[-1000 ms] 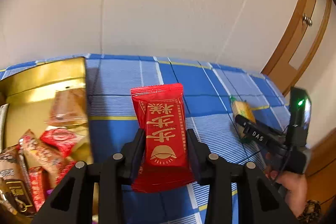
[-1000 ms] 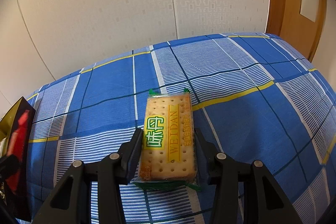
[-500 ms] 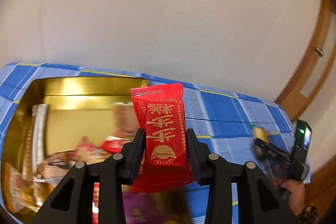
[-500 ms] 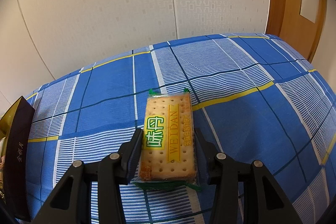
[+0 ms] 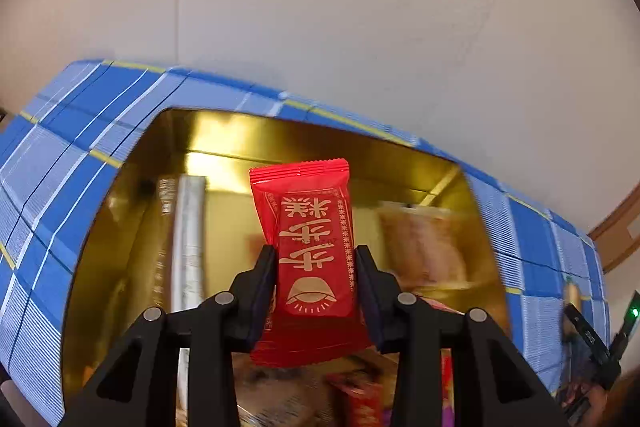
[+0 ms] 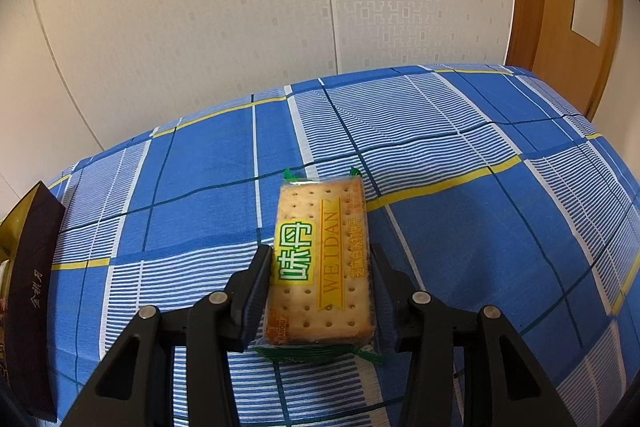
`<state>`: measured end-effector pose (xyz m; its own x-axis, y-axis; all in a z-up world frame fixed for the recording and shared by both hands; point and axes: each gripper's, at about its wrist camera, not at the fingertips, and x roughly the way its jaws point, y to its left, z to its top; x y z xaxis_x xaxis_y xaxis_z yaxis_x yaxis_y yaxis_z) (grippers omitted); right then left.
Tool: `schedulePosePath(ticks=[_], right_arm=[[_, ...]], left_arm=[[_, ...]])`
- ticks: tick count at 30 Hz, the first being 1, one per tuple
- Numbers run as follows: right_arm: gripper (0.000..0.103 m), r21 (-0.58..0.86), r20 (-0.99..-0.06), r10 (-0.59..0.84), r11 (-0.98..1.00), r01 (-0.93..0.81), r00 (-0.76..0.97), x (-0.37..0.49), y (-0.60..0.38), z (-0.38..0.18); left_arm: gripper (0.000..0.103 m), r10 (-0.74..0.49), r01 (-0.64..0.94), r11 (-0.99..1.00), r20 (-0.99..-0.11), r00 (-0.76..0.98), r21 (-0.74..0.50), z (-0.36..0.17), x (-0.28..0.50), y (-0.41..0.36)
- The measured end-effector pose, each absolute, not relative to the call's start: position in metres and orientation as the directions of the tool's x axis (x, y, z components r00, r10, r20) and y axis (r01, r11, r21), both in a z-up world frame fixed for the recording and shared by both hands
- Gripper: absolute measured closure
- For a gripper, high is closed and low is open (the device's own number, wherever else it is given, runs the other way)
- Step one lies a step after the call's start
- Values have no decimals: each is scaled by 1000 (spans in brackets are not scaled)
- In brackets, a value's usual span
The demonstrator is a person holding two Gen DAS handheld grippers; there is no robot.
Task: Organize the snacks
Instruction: 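Carry the red packet into the gold tray and open the left gripper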
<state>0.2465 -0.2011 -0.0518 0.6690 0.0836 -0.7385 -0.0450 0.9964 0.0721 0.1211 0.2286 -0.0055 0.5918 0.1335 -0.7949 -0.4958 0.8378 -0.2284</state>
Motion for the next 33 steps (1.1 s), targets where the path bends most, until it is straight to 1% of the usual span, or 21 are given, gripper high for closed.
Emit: schedulePosePath(ticks=[9,12,13,17,21,23,28,33], right_arm=[[55,67,-739,81,997,-47,668,246,-201,-52],[55,66,-740,81,997,-47,668,246,-201,-52],[55,65,-740,80,997,-48,668,246,-201,-52],[55,62,-741,79,997,-49,667,246,-201,-52],[55,62,-741,79,997,-49,667,246,-201,-52],[55,62,-741,79,997,-49,667,246,-201,-52],[56,76,-736,89,996,-48,671,245,-204,-51],[56,76,-713,88,996,-48,696,240,-205,-46]], left_arm=[[64,150,-549,813,-842,519,-193,-21,122,264],[63,134,-555,805,-847,515,-210,-23,120,268],[60,140,-554,809,-850,508,-198,-25,123,267],[60,169,-549,822,-857,487,-150,-24,123,262],[60,172,-572,804,-858,483,-161,-19,116,262],[60,150,-562,805,-853,500,-187,-18,110,260],[60,139,-533,818,-827,545,-215,-11,94,249],[60,150,-498,841,-793,590,-211,-1,79,230]])
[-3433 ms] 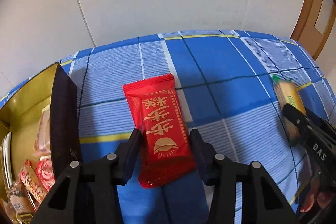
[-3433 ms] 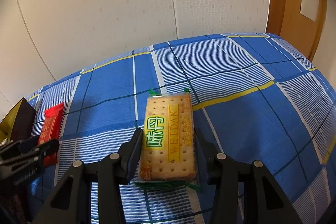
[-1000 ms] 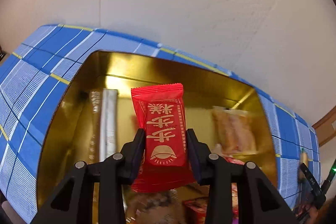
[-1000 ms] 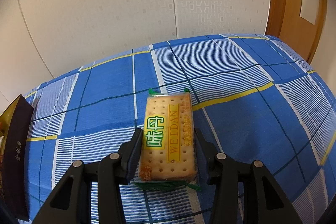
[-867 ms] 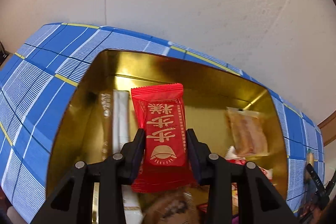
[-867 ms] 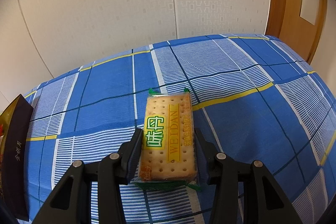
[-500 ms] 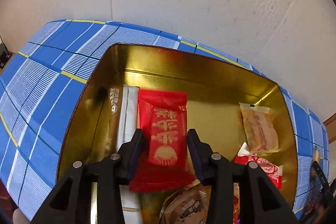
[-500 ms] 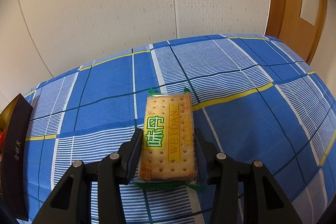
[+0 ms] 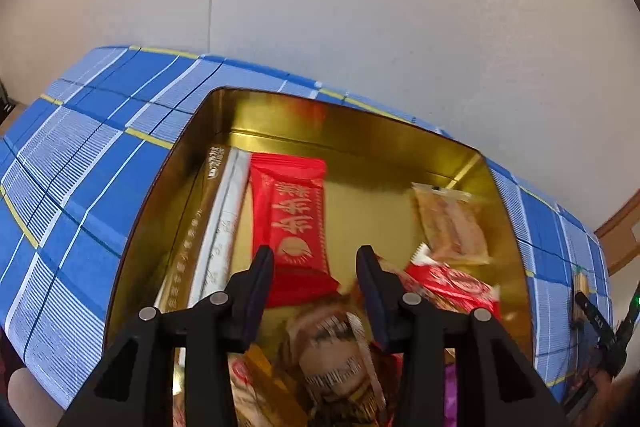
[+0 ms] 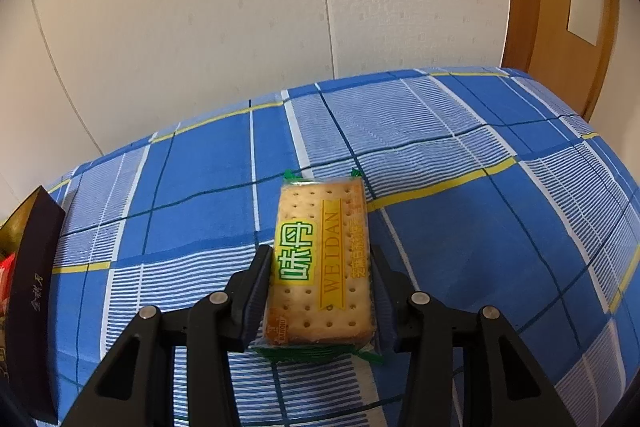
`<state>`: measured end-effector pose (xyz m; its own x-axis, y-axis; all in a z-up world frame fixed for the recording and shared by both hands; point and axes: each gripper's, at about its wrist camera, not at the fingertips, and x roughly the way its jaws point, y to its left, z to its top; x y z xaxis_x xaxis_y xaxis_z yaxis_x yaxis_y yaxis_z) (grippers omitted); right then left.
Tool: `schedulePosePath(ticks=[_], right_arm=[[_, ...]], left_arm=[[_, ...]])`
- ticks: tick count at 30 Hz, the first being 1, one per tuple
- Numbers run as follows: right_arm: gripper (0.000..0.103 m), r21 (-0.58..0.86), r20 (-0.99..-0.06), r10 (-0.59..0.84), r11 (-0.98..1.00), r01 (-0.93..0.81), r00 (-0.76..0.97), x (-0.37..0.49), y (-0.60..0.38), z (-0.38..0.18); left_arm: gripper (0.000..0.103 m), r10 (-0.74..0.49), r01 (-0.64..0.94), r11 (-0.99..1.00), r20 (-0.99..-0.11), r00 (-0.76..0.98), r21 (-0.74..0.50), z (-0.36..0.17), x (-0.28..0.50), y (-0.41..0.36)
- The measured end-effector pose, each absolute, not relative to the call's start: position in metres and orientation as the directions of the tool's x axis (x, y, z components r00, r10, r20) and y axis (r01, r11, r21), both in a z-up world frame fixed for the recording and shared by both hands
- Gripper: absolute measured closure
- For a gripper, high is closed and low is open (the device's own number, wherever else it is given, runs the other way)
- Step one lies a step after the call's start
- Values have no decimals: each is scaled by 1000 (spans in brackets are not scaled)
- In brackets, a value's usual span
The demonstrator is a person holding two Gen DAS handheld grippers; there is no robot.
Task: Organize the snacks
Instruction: 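Carry the red packet into the gold tray and open the left gripper, then carry the WEIDAN cracker pack into the gold tray and open the right gripper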
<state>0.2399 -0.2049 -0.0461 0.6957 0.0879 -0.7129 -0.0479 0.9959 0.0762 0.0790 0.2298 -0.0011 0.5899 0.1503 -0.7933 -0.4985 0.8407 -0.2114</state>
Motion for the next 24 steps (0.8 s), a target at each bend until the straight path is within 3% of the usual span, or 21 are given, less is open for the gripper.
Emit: schedulePosePath(ticks=[10,24], right_arm=[[56,68,-609,193,979,-191,769,207,-184,-29],[56,112,-647,376,907,-406,664,169,-106,-15]], left_arm=[[60,186,-365,925,-715,673,-102,15,46,178],[60,164,-352,926,-699,696,-134,17,11,162]])
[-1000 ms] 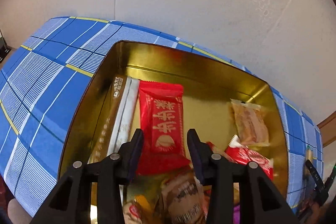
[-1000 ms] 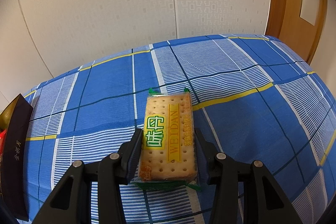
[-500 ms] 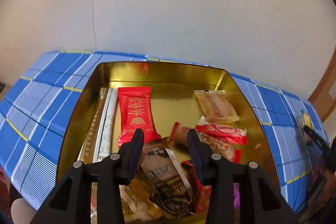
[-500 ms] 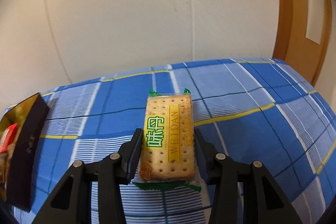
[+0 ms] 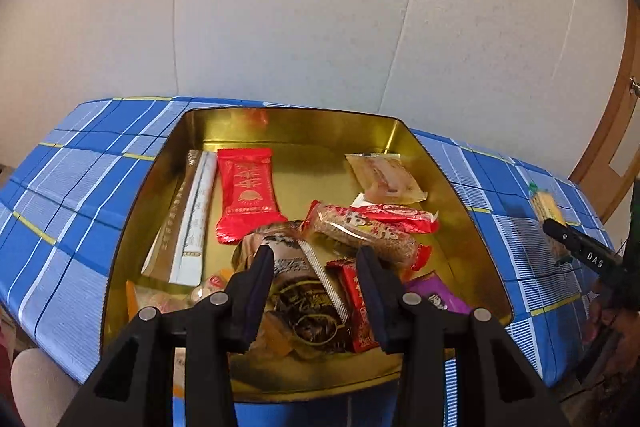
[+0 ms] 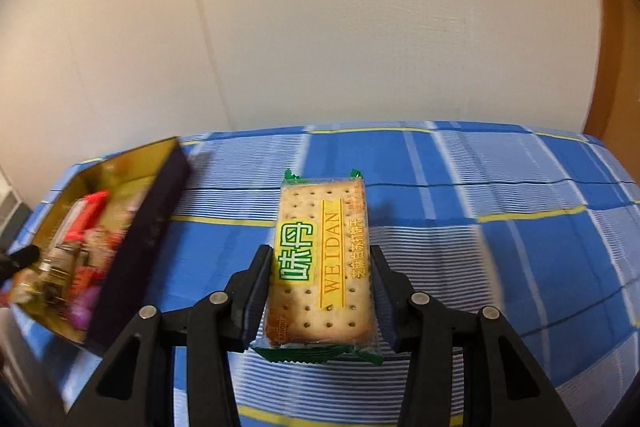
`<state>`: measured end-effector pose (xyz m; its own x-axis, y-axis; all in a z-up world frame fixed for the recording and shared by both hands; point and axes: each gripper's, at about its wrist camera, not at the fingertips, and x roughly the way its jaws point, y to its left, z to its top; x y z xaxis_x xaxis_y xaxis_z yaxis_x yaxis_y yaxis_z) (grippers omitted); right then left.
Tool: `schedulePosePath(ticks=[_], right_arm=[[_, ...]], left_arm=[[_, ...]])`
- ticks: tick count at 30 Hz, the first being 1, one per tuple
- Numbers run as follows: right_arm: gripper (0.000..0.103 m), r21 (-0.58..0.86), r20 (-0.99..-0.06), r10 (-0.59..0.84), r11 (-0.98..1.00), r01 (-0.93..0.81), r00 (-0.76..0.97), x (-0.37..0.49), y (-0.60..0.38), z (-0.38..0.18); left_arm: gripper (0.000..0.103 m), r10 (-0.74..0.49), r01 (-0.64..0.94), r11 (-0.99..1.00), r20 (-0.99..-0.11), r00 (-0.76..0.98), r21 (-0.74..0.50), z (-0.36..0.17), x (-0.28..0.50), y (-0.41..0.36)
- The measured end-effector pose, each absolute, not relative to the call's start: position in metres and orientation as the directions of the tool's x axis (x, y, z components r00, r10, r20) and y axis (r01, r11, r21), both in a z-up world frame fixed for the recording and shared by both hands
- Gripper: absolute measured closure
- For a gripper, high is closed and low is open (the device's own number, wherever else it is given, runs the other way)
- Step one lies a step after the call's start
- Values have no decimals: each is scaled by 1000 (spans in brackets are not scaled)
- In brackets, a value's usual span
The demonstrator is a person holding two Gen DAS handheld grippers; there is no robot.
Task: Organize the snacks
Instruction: 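Carry the WEIDAN cracker pack into the gold tray and open the right gripper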
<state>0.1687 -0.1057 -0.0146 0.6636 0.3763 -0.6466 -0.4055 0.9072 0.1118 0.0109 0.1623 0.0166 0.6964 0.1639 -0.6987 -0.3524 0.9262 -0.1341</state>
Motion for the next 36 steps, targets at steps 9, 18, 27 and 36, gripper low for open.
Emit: schedulePosePath(ticks=[9,18,27,36], right_arm=[[56,71,-693,466,804,-591,550,149,-2,6],[56,56,-761,457,754,-655,460,159,84,7],[56,65,-823,411,753,-655,392,195,146,-16],[55,95,-850,388,777,-622,355,222,186,-41]], left_arm=[[60,190,-345,934,-696,693,-89,20,-2,156],[59,266,-417,907,-697,666,-52,23,-17,162],[59,264,-482,870,-732,628,-100,19,-21,181],[59,250,-511,851,-760,600,-123,14,-21,191]])
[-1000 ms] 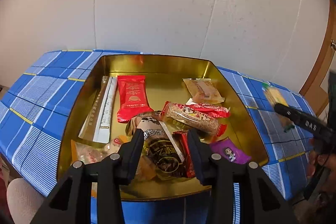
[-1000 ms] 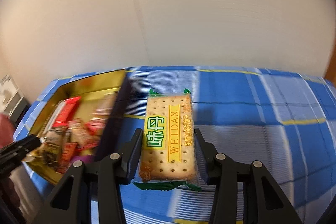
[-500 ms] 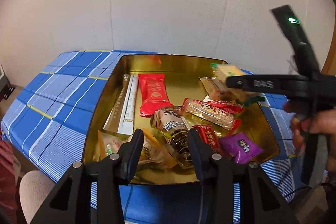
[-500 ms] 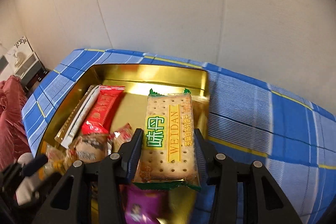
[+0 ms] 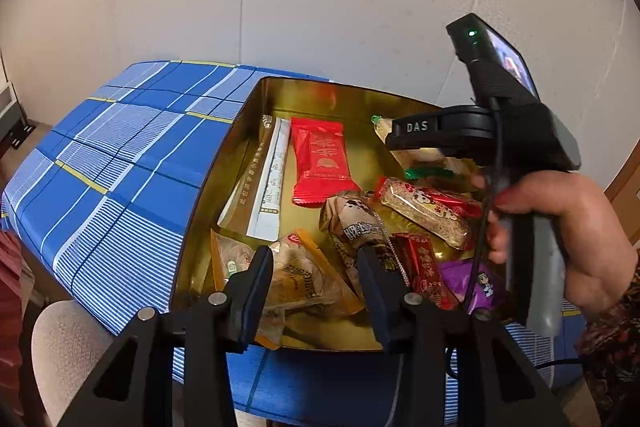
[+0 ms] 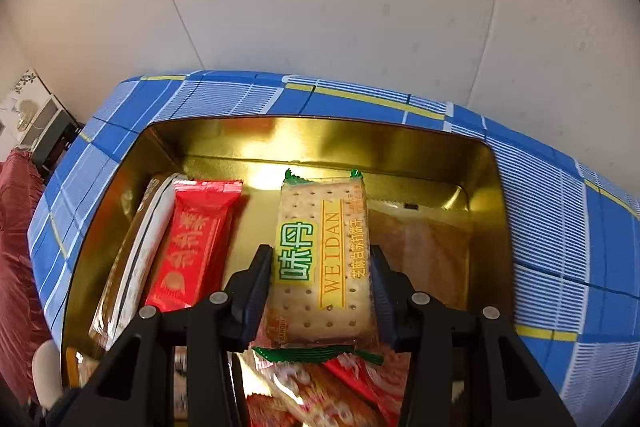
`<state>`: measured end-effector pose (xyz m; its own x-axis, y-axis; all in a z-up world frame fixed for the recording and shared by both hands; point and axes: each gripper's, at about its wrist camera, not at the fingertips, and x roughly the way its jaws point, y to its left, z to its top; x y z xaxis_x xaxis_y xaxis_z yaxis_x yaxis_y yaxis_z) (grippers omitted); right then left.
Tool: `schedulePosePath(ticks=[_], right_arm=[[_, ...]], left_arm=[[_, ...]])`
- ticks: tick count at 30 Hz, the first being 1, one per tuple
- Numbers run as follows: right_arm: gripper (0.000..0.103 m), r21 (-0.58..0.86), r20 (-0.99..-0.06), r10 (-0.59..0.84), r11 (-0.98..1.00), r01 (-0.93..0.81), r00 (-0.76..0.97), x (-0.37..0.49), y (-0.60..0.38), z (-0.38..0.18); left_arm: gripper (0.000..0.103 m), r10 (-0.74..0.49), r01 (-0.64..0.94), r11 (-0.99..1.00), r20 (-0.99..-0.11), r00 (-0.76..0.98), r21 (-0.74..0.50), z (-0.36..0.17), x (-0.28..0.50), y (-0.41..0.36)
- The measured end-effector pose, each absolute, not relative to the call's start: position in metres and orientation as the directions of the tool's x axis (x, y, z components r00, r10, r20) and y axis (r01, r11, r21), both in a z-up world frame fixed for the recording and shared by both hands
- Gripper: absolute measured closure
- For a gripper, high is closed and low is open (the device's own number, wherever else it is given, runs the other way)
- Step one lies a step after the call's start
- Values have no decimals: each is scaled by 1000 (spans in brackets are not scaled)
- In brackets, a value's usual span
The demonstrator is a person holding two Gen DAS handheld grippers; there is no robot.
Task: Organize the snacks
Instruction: 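Carry the WEIDAN cracker pack into the gold tray and open the right gripper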
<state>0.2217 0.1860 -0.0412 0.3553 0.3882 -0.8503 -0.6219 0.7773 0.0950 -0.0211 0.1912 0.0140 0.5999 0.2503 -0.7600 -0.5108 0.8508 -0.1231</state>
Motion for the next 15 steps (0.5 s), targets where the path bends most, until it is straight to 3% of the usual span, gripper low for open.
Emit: schedulePosePath(ticks=[4,6,11,15], right_arm=[[48,104,-844,393,789,-606,366,226,186,-40],[34,96,-828,399,794,-601,395,222,178,-33],[31,53,-798,401,790,-611,449,202,156,-15],[13,39,-764,407,804,-594,501,177,133,-4]], left_arm=[[59,264,-514,852,-763,590,-103,15,-20,192],[59,266,-515,852,-765,586,-97,15,-20,193],[59,258,-520,846,-766,589,-116,16,-23,198],[59,296,-544,835,-765,572,-84,16,-26,200]])
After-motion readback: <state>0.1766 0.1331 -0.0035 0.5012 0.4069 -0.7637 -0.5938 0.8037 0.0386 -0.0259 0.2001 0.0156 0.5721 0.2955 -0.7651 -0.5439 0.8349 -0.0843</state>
